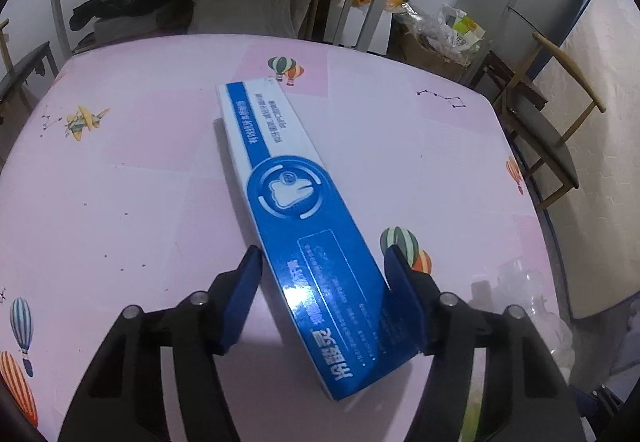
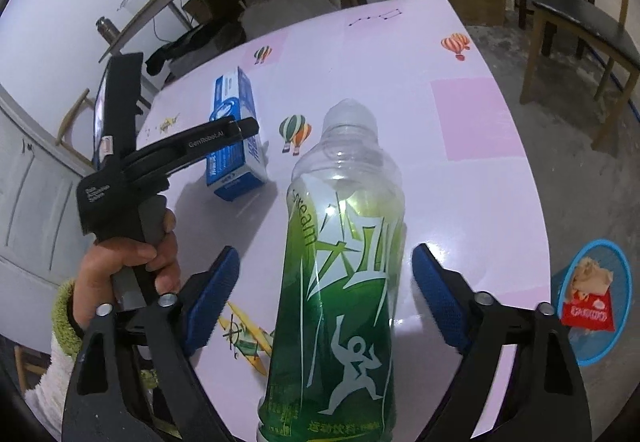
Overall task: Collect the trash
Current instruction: 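Grasp the blue toothpaste box with the left tool while the right tool grasps the green bottle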
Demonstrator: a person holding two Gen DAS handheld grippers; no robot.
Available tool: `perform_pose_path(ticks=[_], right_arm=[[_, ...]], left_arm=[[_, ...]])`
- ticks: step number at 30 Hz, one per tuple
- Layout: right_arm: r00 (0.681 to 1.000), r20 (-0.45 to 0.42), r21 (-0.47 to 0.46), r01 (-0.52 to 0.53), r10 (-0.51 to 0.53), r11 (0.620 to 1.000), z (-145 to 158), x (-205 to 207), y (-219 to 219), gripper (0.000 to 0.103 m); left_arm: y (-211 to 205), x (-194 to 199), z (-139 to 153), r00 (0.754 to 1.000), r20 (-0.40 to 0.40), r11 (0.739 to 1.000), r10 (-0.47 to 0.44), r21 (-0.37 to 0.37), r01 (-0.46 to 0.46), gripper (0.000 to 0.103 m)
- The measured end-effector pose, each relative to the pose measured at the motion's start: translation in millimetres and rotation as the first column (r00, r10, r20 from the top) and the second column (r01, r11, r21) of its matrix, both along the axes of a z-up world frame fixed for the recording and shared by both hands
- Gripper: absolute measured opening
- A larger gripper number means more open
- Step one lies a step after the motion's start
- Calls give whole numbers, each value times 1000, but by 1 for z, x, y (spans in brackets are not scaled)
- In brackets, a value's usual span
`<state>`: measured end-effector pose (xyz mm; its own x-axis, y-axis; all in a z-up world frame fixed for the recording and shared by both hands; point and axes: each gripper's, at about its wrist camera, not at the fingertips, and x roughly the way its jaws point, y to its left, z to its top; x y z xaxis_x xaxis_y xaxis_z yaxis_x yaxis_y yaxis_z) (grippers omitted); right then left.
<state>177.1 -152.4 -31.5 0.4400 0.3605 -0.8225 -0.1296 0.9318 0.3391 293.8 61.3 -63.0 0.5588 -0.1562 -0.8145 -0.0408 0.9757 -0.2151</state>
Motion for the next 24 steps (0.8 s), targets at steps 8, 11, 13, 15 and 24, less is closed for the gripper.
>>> perform_pose_path(ticks=[8, 11, 13, 15, 24], right_arm=[[1000, -27, 23, 9, -9, 1000, -4, -3, -4, 56], [1000, -27, 23, 4, -4, 1000, -1, -10, -5, 56], [1000, -28, 25, -7, 8, 1000, 0, -15, -4, 56], [999, -28, 25, -21, 22, 999, 0, -22, -3, 56], [995, -46, 30, -90, 92, 995, -2, -58, 1, 56]], left_arm=[[8, -25, -1, 999, 5, 999, -43, -30, 43, 53], [14, -55, 0, 997, 15, 997, -75, -25, 76, 53], [20, -75, 0, 996, 15, 996, -86, -30, 86, 53], [26, -96, -1, 995, 19, 994, -96, -52, 97, 52], [42, -179, -5, 994, 3, 986, -106, -128, 106, 51]])
